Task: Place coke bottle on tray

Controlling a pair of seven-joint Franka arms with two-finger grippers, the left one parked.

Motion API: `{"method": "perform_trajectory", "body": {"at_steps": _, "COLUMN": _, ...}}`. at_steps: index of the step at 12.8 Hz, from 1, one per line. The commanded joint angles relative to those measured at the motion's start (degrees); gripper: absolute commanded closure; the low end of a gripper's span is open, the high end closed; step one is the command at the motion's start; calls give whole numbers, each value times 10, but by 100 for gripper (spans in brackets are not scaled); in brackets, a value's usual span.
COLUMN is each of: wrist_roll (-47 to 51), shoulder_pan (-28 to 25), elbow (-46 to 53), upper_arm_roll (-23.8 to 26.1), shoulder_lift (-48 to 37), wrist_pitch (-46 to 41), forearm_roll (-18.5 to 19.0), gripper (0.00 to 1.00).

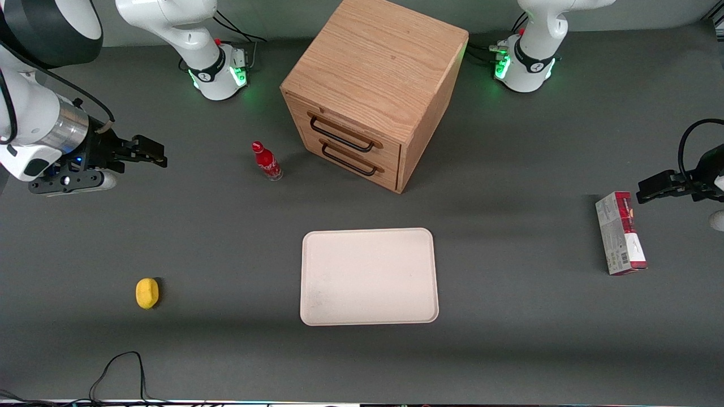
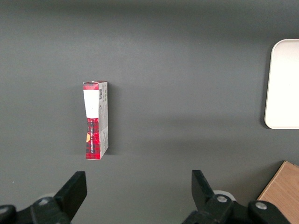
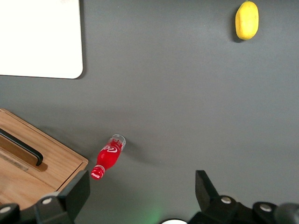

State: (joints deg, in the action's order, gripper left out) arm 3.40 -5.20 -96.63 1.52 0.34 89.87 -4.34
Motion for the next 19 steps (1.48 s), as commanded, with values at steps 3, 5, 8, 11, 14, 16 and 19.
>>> {"method": "perform_trajectory", "body": {"at_steps": 3, "wrist_roll": -8, "shoulder_pan": -5, "elbow": 16, "upper_arm_roll": -11, "shoulder_lift": 1, "wrist_pitch": -18, "forearm_roll": 4, "gripper": 0}}
{"method": "perform_trajectory", "body": {"at_steps": 5, "wrist_roll": -10, "shoulder_pan": -5, "elbow": 17, "upper_arm_roll": -10, "shoulder_lift": -2, "wrist_pitch": -19, "forearm_roll": 27, "gripper": 0}}
{"method": "perform_trajectory", "body": {"at_steps": 8, "wrist_roll": -12, "shoulder_pan": -6, "elbow": 16, "upper_arm_roll": -9, "shoulder_lift": -3, "wrist_pitch": -25, "forearm_roll": 28, "gripper": 0}}
{"method": "perform_trajectory", "body": {"at_steps": 11, "wrist_roll": -17, "shoulder_pan": -7, "elbow": 20, "upper_arm_roll": -6, "shoulder_lift": -2, "wrist_pitch": -43, "forearm_roll": 26, "gripper": 0}}
{"method": "perform_trajectory", "body": {"at_steps": 14, "wrist_roll": -23, "shoulder_pan": -9, "elbow": 20, "upper_arm_roll": -5, "shoulder_lift": -2, "wrist_pitch": -44, "forearm_roll": 21, "gripper": 0}}
{"method": "perform_trajectory", "body": {"at_steps": 16, "wrist_roll": -13, "shoulder_pan": -36, "elbow": 21, "upper_arm_roll": -4, "shoulder_lift": 2, "wrist_pitch": -45, "forearm_roll": 10, "gripper": 0}}
{"method": "perform_trajectory", "body": {"at_steps": 19, "wrist_roll": 86, "shoulder_pan": -106, "elbow": 53, "upper_arm_roll": -3, "shoulder_lift": 25, "wrist_pitch": -43, "forearm_roll": 4, "gripper": 0}}
